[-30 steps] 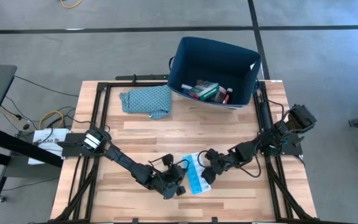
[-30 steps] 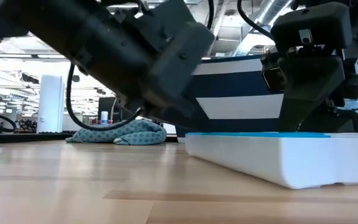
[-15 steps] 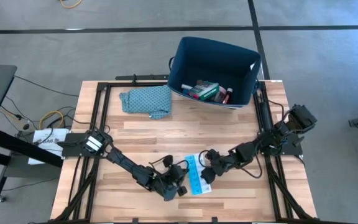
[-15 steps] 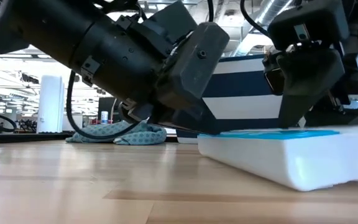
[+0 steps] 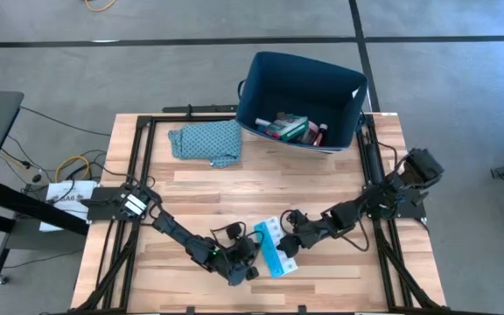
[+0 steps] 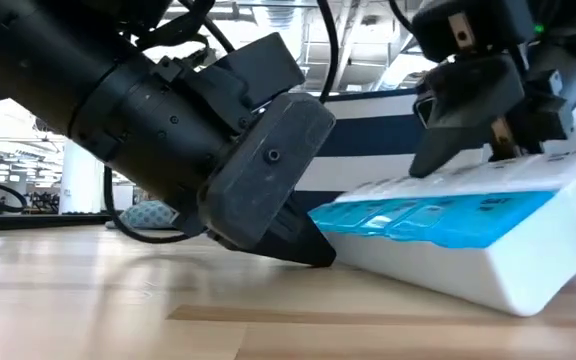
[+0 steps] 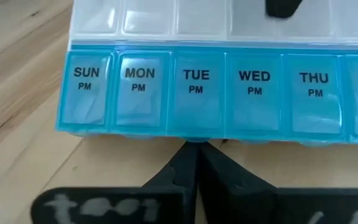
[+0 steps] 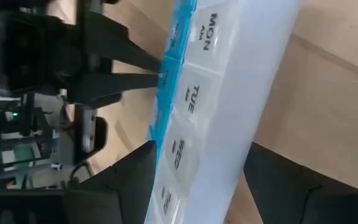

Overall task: Pick & place medical supplies in basket/bin
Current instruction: Put the white and blue medicine organizer into the blue bin

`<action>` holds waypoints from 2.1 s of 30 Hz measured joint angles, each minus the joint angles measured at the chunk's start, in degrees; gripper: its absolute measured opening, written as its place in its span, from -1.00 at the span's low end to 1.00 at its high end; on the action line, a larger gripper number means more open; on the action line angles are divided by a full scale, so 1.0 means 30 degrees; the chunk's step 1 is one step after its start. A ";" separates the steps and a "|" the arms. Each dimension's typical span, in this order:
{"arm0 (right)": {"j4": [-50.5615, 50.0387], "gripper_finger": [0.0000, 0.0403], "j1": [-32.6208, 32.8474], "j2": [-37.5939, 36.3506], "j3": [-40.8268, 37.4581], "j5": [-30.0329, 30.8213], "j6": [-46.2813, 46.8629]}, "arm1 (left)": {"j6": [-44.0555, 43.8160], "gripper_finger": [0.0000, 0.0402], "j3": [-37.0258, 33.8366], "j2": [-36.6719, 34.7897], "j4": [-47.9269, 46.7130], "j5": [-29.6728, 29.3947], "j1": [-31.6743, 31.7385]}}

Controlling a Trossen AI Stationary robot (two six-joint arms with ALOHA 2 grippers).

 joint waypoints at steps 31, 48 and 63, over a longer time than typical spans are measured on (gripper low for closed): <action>0.4189 -0.33 -0.0015 -0.0732 0.0176 0.0497 -0.7796 | 0.0761 -1.00 0.0474 -0.7104 -0.8810 0.0888 0.0895; -0.1068 -0.31 -0.4712 -1.1965 0.5147 1.2538 -2.5929 | 0.6536 -1.00 0.0474 -1.8244 -1.1809 -0.3058 0.0852; -0.6818 -0.30 -1.8043 -0.8370 0.5502 0.8113 -2.4878 | 1.1687 -1.00 0.0474 -2.1412 -1.1347 -1.1957 0.1847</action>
